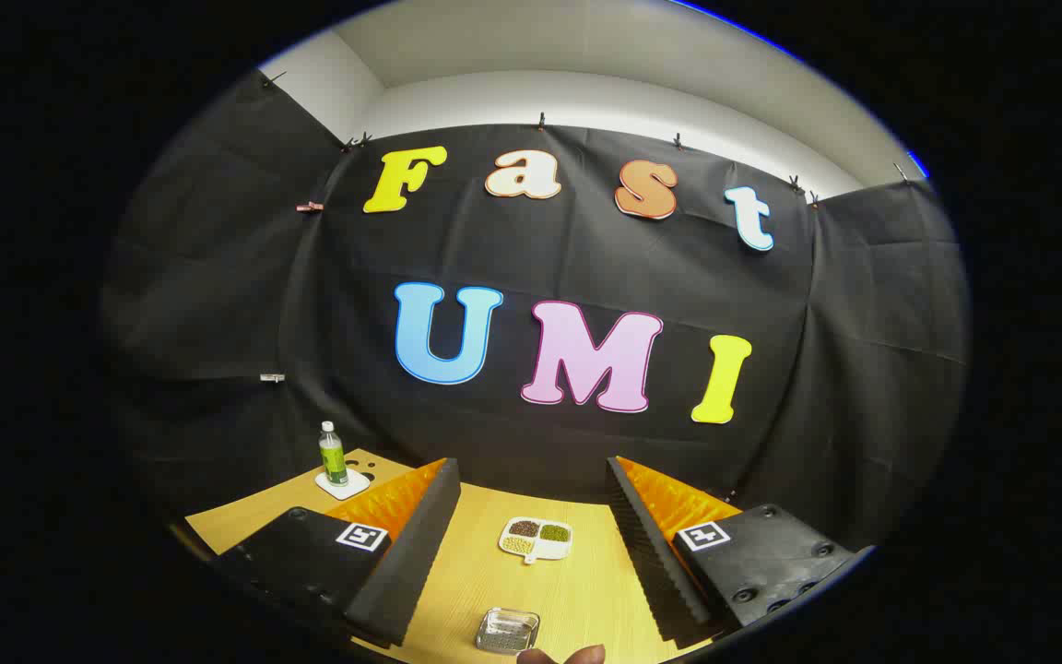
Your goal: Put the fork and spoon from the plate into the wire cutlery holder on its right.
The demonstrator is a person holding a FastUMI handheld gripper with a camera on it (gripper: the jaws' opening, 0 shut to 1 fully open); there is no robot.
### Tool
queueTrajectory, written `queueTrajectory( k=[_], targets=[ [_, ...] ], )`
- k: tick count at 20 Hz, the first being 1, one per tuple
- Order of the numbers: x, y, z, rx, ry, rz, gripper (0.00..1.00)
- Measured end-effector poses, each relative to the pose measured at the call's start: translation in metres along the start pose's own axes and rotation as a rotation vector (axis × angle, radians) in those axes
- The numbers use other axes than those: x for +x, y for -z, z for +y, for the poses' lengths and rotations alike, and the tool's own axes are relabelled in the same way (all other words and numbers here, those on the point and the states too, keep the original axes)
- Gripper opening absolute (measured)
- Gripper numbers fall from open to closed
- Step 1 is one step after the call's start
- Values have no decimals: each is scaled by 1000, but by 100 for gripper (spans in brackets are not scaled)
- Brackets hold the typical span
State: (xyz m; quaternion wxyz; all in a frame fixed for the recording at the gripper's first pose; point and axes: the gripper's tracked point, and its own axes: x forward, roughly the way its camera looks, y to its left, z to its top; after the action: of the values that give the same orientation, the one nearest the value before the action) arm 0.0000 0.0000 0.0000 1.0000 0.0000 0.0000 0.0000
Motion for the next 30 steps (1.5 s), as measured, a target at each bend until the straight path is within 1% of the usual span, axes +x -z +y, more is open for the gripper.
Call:
queueTrajectory(
  k=[15,18,19,24,28,29,30],
  targets=[
    [3,4,8,-2,-6,15,98],
    [6,12,18,11,-32,46,98],
    [8,21,26,19,-54,81,98],
    [10,84,88,62,-215,348,98],
    [-6,164,145,78,-339,634,98],
    [-11,185,158,91,-359,696,98],
    [-13,202,172,113,-377,746,93]
  ],
)
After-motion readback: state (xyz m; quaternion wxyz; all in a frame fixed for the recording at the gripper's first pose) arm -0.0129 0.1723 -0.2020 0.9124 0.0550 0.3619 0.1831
